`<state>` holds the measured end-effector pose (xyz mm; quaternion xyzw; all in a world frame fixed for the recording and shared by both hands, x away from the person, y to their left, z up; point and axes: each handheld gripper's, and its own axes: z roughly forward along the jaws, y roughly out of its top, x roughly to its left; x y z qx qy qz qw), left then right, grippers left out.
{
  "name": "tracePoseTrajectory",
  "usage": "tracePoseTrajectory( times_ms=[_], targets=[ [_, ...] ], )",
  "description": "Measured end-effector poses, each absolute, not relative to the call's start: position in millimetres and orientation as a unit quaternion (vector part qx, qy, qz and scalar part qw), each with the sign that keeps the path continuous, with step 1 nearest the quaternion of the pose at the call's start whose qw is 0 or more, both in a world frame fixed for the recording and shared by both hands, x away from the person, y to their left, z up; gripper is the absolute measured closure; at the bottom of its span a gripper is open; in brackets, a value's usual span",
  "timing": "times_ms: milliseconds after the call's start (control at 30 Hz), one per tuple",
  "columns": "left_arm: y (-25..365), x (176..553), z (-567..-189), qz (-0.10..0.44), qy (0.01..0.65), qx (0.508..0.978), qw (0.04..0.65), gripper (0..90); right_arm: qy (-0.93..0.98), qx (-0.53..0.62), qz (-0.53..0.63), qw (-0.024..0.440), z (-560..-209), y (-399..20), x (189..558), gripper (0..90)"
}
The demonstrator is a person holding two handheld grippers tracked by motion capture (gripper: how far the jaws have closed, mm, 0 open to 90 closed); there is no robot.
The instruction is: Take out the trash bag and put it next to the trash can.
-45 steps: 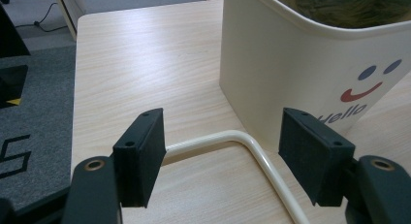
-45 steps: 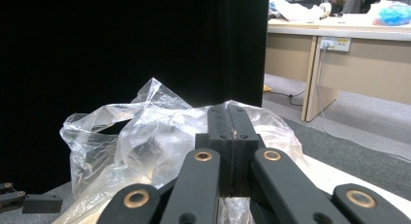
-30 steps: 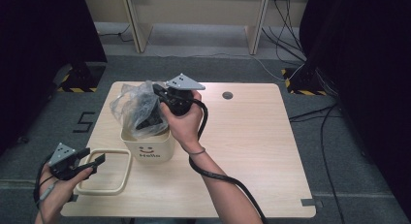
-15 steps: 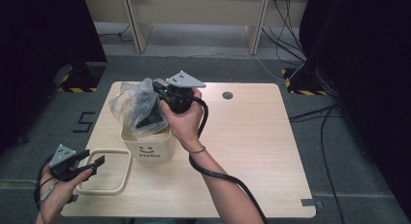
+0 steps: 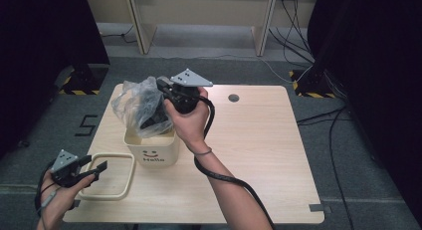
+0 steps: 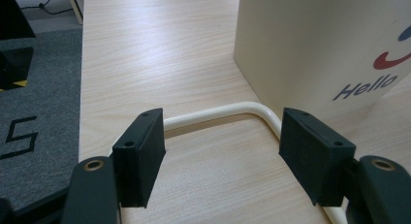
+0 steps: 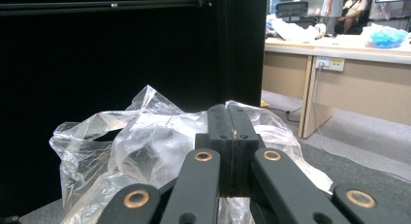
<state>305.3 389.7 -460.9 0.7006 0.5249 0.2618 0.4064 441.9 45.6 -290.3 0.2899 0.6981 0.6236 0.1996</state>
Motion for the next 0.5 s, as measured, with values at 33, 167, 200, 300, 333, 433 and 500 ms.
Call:
tracePoseTrajectory(
  times_ms=[33, 167, 200, 300, 333, 433, 500],
  targets=[
    [389.7, 305.4, -461.0, 0.262, 0.525, 0.7, 0.406, 32.5, 0.698, 0.289, 0.624, 0.201, -289.1, 45.5, 441.8, 90.0],
    [389.3, 305.5, -461.2, 0.261, 0.525, 0.7, 0.407, 32.4, 0.696, 0.287, 0.626, 0.202, -285.8, 45.5, 441.7, 90.0],
    [389.3, 305.5, -461.2, 0.261, 0.525, 0.701, 0.407, 32.4, 0.696, 0.289, 0.626, 0.201, -285.3, 45.5, 441.4, 90.0],
    [389.5, 305.5, -461.1, 0.262, 0.525, 0.7, 0.407, 32.4, 0.694, 0.288, 0.629, 0.202, -283.7, 45.0, 441.4, 90.0],
    [389.6, 305.4, -461.1, 0.262, 0.525, 0.7, 0.407, 32.4, 0.693, 0.287, 0.629, 0.202, -283.3, 44.8, 441.5, 90.0],
    [389.7, 305.5, -461.4, 0.262, 0.525, 0.7, 0.407, 32.4, 0.693, 0.285, 0.63, 0.204, -281.6, 44.5, 441.5, 90.0],
    [389.8, 305.6, -461.6, 0.262, 0.526, 0.7, 0.407, 32.4, 0.691, 0.286, 0.632, 0.204, -280.4, 44.2, 441.4, 90.0]
  ],
)
